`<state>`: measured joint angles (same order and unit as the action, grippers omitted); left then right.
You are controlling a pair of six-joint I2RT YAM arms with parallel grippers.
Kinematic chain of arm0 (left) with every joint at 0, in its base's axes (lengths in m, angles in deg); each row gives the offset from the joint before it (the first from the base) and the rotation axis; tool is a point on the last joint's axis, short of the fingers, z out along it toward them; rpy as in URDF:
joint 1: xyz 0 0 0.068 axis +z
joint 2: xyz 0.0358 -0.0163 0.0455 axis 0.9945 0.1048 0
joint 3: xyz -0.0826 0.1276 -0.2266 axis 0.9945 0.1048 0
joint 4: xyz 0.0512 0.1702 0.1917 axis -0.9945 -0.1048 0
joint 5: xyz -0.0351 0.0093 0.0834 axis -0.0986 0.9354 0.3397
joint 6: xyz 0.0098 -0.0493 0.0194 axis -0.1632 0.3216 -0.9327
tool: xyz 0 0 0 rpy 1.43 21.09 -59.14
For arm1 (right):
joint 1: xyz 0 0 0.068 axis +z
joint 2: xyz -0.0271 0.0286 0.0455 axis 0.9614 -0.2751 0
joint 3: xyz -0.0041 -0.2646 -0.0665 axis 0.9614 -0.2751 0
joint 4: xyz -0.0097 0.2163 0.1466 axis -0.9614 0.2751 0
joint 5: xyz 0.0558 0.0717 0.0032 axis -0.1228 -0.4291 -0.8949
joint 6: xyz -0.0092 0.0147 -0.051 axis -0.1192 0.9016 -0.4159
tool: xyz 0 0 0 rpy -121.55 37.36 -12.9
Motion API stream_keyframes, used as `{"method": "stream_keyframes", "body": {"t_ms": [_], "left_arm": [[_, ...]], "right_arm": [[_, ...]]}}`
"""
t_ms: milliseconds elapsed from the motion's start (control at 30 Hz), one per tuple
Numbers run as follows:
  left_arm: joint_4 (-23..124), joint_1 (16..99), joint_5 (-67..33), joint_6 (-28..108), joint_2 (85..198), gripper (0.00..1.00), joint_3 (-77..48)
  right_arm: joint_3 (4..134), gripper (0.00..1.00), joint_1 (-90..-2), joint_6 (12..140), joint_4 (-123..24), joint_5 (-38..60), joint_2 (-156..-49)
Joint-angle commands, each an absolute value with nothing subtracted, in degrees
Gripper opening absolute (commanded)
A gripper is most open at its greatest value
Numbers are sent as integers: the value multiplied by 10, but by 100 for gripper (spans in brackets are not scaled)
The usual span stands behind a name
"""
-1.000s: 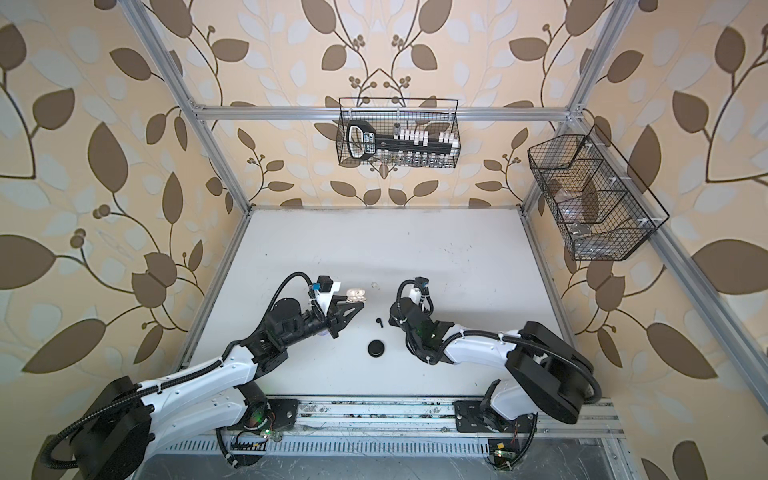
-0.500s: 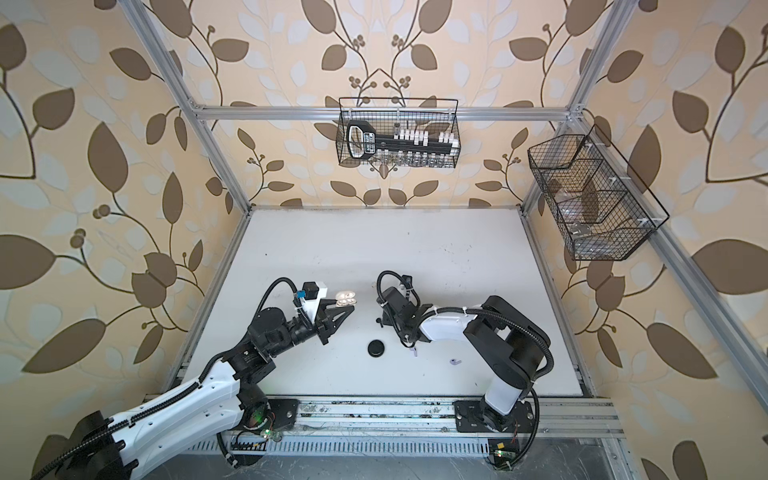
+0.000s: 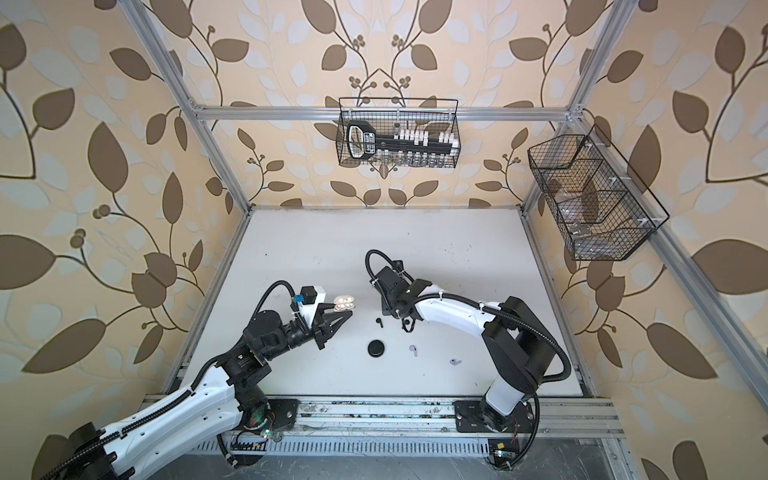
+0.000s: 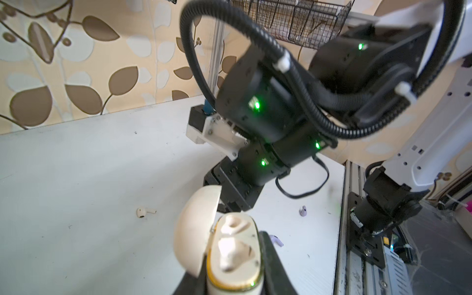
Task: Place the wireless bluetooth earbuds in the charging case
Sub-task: 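Open the right gripper and move it back over the remaining cream earbud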
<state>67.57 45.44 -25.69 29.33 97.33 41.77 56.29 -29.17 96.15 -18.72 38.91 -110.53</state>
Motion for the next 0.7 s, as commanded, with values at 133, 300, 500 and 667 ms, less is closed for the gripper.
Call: {"method": "stream_keyframes", "body": {"t_ms": [133, 300, 500, 667], "left_arm": [[619, 458, -294, 222, 952, 0, 417], [623, 458, -316, 199, 968, 0, 416], [625, 458, -326, 190, 980, 0, 416], [622, 458, -325, 188, 978, 0, 414]], "right_arm": [[595, 55, -330, 850, -61, 312, -1175], [611, 55, -331, 831, -56, 289, -1198], [623, 55, -330, 830, -57, 281, -1184], [637, 57, -331, 834, -58, 277, -1185]]}}
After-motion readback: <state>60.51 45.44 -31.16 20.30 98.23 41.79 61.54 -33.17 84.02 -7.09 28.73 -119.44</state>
